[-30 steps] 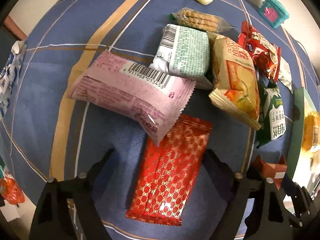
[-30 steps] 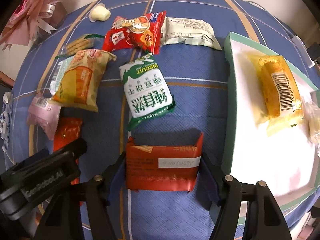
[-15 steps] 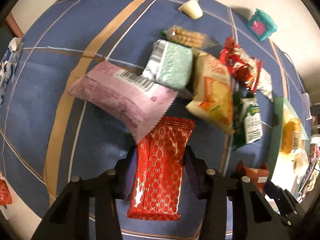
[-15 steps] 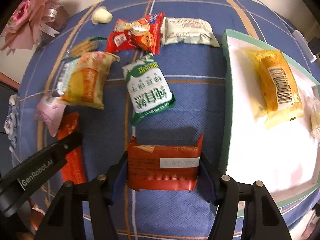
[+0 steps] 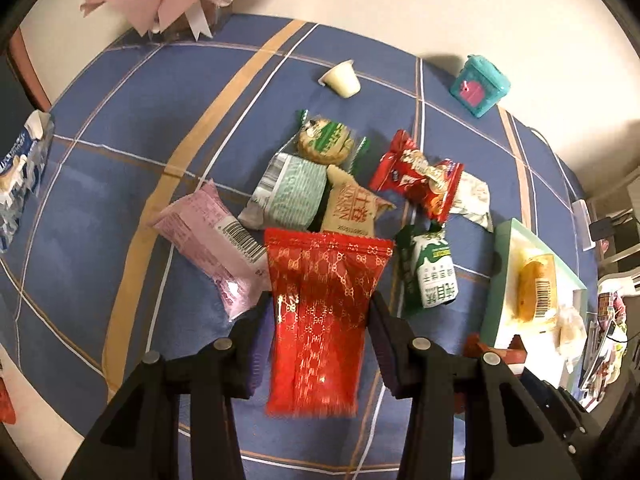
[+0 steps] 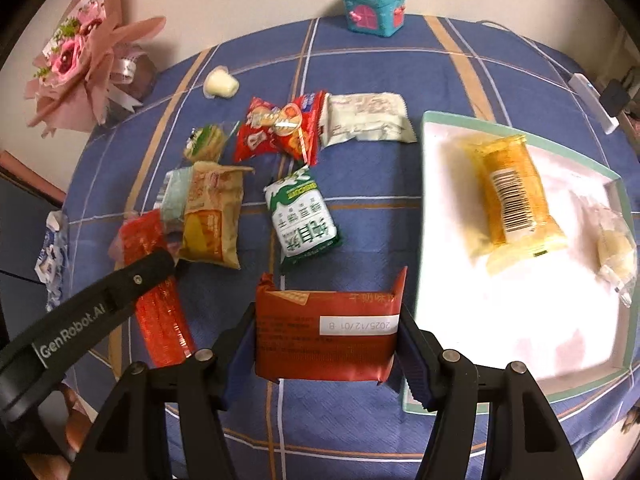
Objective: Organize snacks
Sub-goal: 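Carry the wafer and box into the tray and release both grippers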
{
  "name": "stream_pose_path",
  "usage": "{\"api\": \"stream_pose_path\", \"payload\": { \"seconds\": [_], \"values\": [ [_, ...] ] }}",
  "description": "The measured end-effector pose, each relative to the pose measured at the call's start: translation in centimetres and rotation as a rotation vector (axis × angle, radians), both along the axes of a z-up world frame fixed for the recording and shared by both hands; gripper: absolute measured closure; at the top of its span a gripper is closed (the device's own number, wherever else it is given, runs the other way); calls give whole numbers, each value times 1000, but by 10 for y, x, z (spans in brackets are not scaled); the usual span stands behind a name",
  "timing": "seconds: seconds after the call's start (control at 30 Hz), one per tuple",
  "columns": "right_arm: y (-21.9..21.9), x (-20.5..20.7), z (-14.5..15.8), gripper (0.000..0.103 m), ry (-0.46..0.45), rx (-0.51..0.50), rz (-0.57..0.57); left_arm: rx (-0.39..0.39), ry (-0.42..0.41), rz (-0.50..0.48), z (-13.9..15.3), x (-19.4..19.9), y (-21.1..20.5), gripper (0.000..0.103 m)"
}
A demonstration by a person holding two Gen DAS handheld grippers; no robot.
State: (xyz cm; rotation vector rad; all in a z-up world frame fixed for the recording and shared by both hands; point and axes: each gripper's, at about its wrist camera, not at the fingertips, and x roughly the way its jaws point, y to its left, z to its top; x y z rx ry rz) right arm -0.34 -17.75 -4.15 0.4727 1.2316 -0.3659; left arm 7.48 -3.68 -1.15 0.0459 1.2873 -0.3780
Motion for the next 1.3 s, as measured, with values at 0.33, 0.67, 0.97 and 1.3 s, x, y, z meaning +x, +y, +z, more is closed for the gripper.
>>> {"api": "stream_pose_path", "payload": {
  "seconds": [0.33,0.67,0.97,1.3],
  "values": [
    [-63,-48,14,37,41,-91,-188,-6,-22,-90,-6,-16,-32,56],
    [-129,-101,14,37,61,-69,-357,-5,-86,-253,13,-61,-97,56],
    [-148,-123,13,37,63,-55,-400,-29,-164,-380,42,-102,-133,56],
    [-157,-131,2,36,84,-38,-415,-9,-79,-486,16,-124,-167,56]
  ]
}}
